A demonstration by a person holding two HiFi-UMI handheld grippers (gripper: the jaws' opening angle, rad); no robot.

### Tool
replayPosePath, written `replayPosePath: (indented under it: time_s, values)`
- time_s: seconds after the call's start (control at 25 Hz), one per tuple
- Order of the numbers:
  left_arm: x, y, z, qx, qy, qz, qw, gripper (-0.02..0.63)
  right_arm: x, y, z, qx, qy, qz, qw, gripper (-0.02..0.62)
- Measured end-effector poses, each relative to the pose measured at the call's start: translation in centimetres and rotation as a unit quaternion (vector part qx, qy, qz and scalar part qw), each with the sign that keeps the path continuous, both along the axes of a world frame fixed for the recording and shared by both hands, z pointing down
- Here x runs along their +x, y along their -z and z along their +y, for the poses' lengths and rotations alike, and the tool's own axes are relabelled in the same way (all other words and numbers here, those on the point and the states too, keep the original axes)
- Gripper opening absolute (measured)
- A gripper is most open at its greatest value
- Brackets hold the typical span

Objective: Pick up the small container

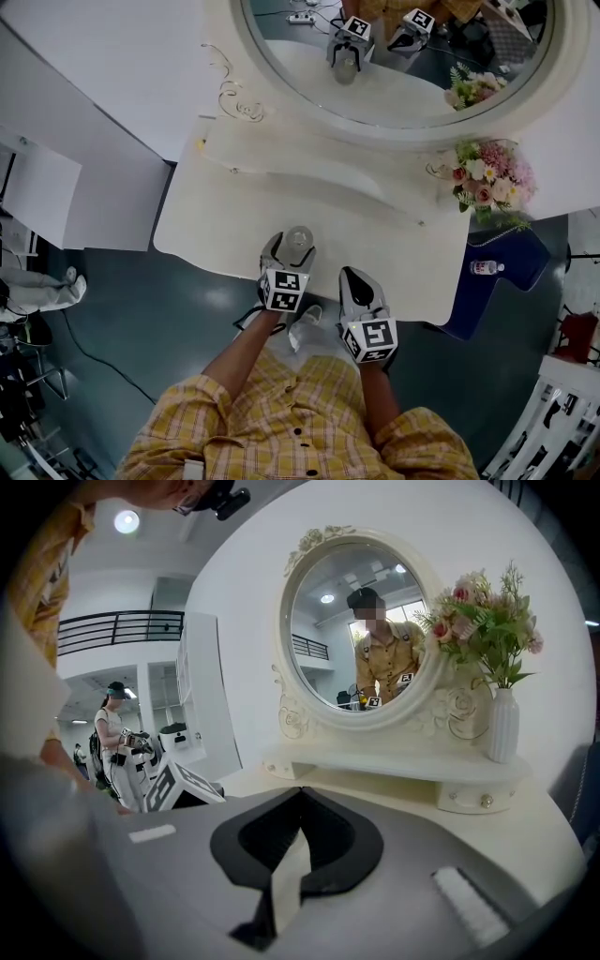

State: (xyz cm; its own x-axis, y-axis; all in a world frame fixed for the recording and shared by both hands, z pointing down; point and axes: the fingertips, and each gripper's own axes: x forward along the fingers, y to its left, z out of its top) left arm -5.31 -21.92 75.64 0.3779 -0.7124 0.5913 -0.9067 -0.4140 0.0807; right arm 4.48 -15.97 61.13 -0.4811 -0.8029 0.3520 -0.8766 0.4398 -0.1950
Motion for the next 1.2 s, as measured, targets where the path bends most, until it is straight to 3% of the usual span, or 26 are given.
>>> replayPosePath:
  time_s: [1.2]
  values:
    - [1.7,-3.3,-3.1,-0.014,-0.003,-0.053,0.9985,0.368,1.7,-1.5,1.1,-0.019,-0.006,0.010,1.000,0.003]
